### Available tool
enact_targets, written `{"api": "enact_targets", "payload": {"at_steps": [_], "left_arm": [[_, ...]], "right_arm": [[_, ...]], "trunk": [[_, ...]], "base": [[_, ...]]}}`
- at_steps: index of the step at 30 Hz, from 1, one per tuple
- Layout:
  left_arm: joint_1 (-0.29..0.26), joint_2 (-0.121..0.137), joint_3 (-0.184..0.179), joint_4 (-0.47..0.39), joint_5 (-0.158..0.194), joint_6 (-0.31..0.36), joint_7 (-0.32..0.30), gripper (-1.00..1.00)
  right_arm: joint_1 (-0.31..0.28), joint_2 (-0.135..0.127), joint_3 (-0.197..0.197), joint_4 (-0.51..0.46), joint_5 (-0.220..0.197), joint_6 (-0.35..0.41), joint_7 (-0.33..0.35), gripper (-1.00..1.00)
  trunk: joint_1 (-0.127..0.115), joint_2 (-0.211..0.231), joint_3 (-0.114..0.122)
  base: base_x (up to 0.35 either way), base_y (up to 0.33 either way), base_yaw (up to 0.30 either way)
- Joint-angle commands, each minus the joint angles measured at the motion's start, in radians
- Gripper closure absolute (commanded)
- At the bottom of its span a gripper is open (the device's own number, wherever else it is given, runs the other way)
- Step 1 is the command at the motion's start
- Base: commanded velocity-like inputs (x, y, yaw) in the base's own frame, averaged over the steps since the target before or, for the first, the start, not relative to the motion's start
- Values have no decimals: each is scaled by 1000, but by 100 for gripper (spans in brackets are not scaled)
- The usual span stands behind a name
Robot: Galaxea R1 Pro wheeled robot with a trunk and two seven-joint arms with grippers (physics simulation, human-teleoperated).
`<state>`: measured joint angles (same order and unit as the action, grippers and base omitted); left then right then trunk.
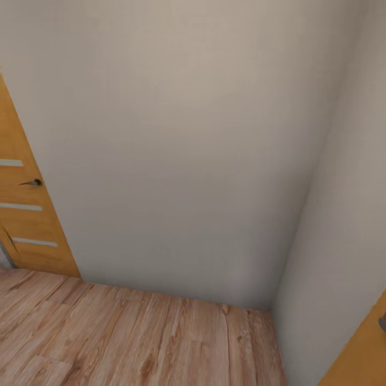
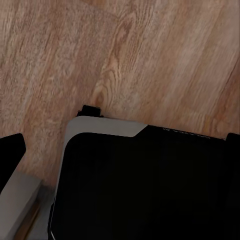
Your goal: Move the two storage containers from the living room to the garage. In the garage, place one container on the floor and stack the other container on top of it (either order is fine).
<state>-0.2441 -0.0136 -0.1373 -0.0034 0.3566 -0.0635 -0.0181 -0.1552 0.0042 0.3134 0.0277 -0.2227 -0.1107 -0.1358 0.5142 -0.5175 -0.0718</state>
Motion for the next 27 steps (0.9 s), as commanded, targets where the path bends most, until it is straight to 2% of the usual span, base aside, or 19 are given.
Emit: {"api": "enact_targets", "payload": {"at_steps": [1, 19, 27], "left_arm": [[-1, 0, -8, 2, 10, -4, -2, -100], [-1, 0, -8, 2, 10, -4, -2, -100], [-1, 1, -8, 2, 10, -4, -2, -100]], "right_arm": [[-1, 0, 9, 3, -10, -6, -1, -100], [-1, 0, 9, 3, -9, -6, 7, -100], [-1, -3, 9, 3, -9, -7, 8, -100]], "trunk": [[1, -2, -2], [1, -2, -2], [1, -2, -2]], "base": [[322, 0, 266], [322, 0, 249], [314, 0, 62]]}}
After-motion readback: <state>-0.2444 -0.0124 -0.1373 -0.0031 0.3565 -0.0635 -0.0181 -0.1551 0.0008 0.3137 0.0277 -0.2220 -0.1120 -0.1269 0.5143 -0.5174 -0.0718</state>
